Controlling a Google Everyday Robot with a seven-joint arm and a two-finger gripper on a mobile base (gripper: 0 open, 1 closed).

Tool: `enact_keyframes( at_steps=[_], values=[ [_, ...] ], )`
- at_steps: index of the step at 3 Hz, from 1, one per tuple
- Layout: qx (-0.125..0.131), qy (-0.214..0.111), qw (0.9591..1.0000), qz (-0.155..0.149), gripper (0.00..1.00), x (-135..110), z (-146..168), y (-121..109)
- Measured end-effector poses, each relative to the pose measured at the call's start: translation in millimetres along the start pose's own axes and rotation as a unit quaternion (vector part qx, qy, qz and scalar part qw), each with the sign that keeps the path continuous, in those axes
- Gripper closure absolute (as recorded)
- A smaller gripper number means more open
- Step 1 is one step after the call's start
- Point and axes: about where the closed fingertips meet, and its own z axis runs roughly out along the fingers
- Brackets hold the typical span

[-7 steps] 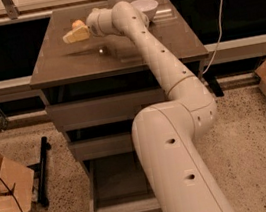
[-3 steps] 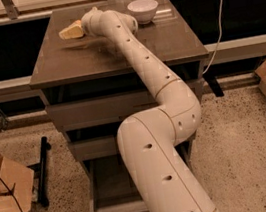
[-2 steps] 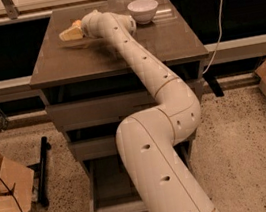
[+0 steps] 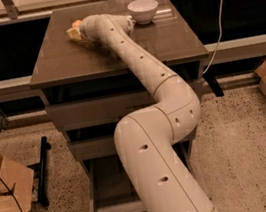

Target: Place orange into bottom drawer

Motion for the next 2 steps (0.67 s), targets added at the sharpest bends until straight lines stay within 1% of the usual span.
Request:
enact_keyframes(
  at_steps=[1, 2],
  values=[
    [0.005, -0.005, 1.0000, -0.005, 0.67, -6.4, -0.5, -0.5],
    [0.006, -0.017, 0.9998, -0.007, 0.98, -16.6, -8.0, -5.0]
  ],
)
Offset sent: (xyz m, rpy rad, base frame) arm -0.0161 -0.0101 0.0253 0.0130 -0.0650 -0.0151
